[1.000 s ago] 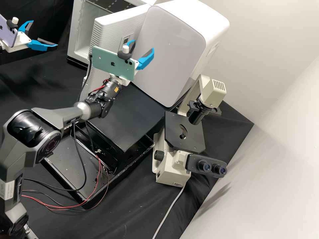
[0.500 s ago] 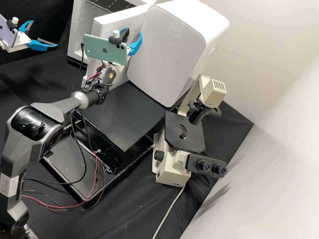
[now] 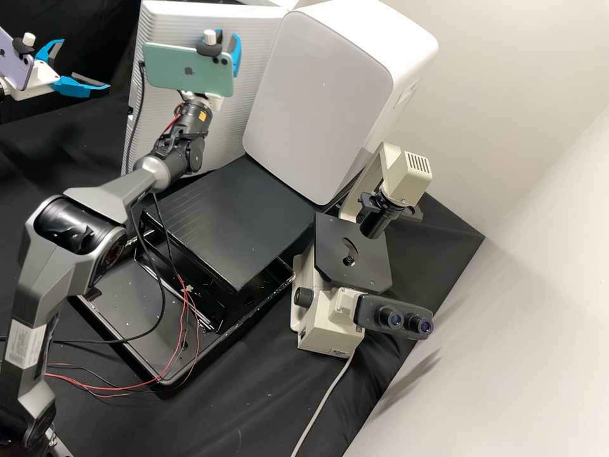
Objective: Close the incubator door
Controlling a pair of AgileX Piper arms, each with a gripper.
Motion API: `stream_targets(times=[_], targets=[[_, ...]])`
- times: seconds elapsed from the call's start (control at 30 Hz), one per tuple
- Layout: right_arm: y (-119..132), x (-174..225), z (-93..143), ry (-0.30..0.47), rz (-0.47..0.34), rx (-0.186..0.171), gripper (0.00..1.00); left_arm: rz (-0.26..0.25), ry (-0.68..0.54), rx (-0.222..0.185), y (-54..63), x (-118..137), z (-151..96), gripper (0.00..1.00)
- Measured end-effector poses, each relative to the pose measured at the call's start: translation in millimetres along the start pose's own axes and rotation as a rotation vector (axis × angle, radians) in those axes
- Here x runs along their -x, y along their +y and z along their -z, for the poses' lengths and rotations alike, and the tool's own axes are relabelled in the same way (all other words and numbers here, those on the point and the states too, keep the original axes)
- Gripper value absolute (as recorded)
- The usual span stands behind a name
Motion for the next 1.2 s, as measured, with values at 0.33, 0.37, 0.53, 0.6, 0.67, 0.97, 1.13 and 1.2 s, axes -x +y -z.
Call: stream_targets(times=[0.33,0.37,0.53,0.6,0.67,0.97,1.13,1.2], targets=[[6.5,-6.5,13.6,0.058,-0.008,0.024,0.0,0.0,0.0,0.0,0.0,0.0,0.0,1.0],[7.0,-7.1,14.0,0.063,-0.013,0.024,0.0,0.0,0.0,0.0,0.0,0.0,0.0,1.0],[1.4,-8.4,5.6,0.065,-0.013,0.023,0.0,0.0,0.0,0.0,0.0,0.0,0.0,1.0],[-1.0,-8.7,1.0,0.056,-0.009,0.022,0.0,0.0,0.0,0.0,0.0,0.0,0.0,1.0],[-3.0,-8.9,-1.9,0.051,-0.005,0.021,0.0,0.0,0.0,0.0,0.0,0.0,0.0,1.0],[-4.3,-9.1,-3.8,0.048,-0.003,0.021,0.0,0.0,0.0,0.0,0.0,0.0,0.0,1.0],[-4.8,-9.5,-4.1,0.048,0.001,0.025,0.0,0.0,0.0,0.0,0.0,0.0,0.0,1.0],[-3.4,-12.0,-1.9,0.055,0.001,0.039,0.0,0.0,0.0,0.0,0.0,0.0,0.0,1.0]])
